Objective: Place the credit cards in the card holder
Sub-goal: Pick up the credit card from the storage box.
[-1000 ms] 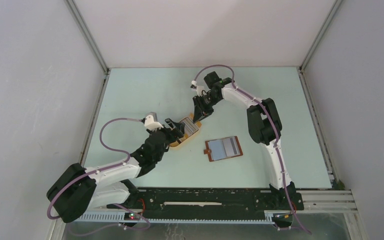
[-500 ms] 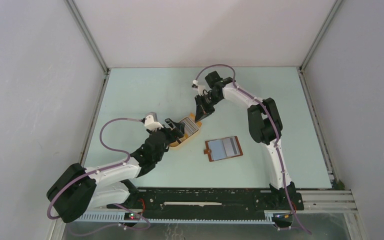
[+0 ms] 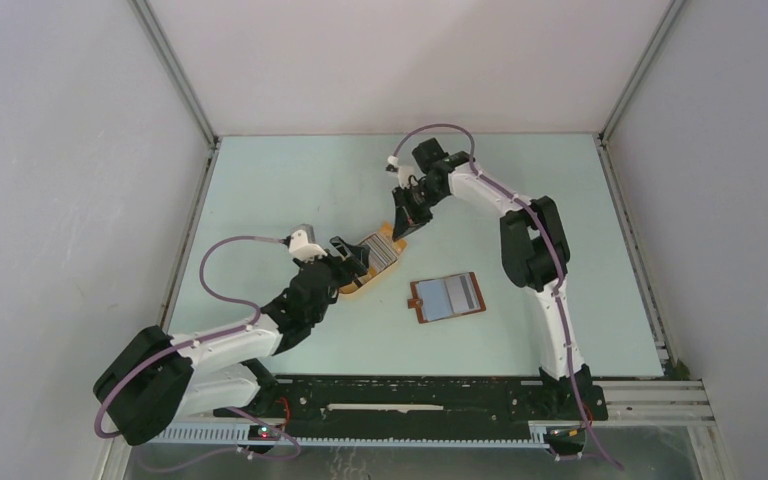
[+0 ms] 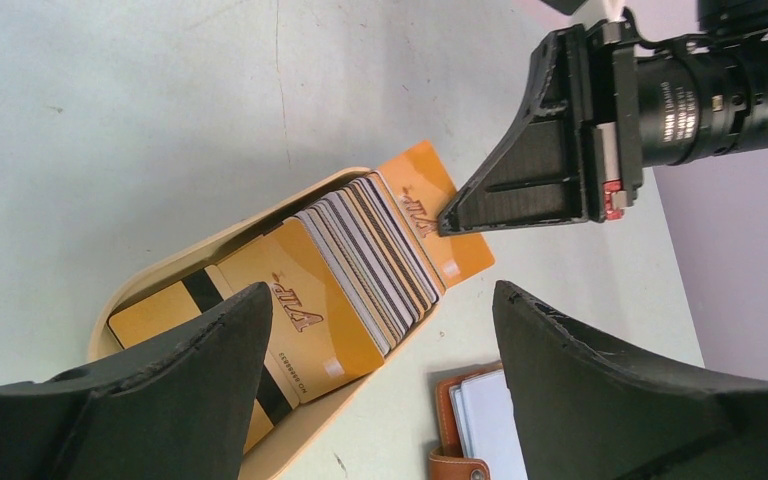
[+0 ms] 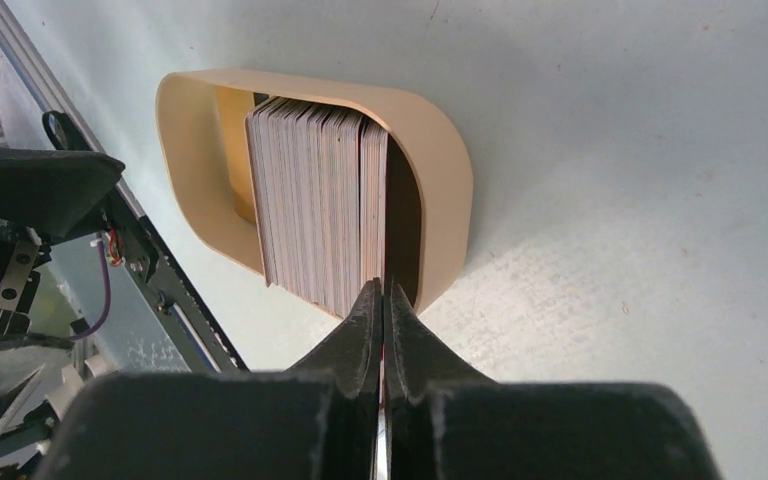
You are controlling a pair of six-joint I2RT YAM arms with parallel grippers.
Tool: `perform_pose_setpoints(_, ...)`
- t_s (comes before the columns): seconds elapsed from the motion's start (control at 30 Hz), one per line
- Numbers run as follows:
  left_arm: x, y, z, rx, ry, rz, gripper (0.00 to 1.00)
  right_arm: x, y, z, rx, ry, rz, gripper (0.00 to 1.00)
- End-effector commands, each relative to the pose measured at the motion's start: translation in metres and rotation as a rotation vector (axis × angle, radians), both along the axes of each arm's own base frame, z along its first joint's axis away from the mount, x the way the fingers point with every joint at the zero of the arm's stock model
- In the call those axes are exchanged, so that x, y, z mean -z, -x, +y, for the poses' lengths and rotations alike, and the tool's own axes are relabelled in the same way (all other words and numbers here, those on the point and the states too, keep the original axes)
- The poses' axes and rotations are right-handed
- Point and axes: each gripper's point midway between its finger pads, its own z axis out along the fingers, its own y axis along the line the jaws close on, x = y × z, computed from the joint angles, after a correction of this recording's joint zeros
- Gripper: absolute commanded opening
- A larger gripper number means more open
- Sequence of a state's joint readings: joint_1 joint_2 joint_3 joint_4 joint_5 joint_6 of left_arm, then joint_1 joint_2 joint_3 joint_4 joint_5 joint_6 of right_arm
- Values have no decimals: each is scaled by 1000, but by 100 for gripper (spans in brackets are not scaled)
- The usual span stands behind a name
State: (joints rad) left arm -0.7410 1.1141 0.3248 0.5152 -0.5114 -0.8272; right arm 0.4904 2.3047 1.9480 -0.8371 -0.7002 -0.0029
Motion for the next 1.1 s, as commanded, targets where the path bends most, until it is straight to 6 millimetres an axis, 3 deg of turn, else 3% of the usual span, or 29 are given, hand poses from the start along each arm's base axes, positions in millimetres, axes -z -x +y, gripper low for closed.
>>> perform_pose_setpoints(0.0, -10, -4, -2, 4, 9, -37, 86, -43, -13, -13, 18, -16, -127, 0)
perform_pose_setpoints(0.3, -18, 0, -8, 62, 17, -88, 86, -58, -10, -24, -20, -16, -180, 0)
perform_pose_setpoints(0.47, -41, 14, -23, 207, 15, -215, 89, -81, 2, -43, -101, -11, -258, 0)
perform_pose_setpoints(0.53, -52, 23, -33, 294, 15, -284, 90, -99, 11, -53, -142, -48, -300, 0)
perform_pose_setpoints(0.67, -76, 61, -69, 601, 18, -451, 91, -121, 38, -77, -199, -91, -367, 0)
perform_pose_setpoints(0.77, -90, 88, -89, 782, 44, -552, 99, -130, 64, -94, -223, -118, -420, 0)
perform_pose_setpoints(0.93, -105, 126, -115, 933, 55, -704, 100, -153, 105, -123, -202, -249, -544, 0)
perform_pose_setpoints(1.07, -104, 144, -136, 1021, 62, -757, 99, -180, 141, -131, -217, -472, -640, 0)
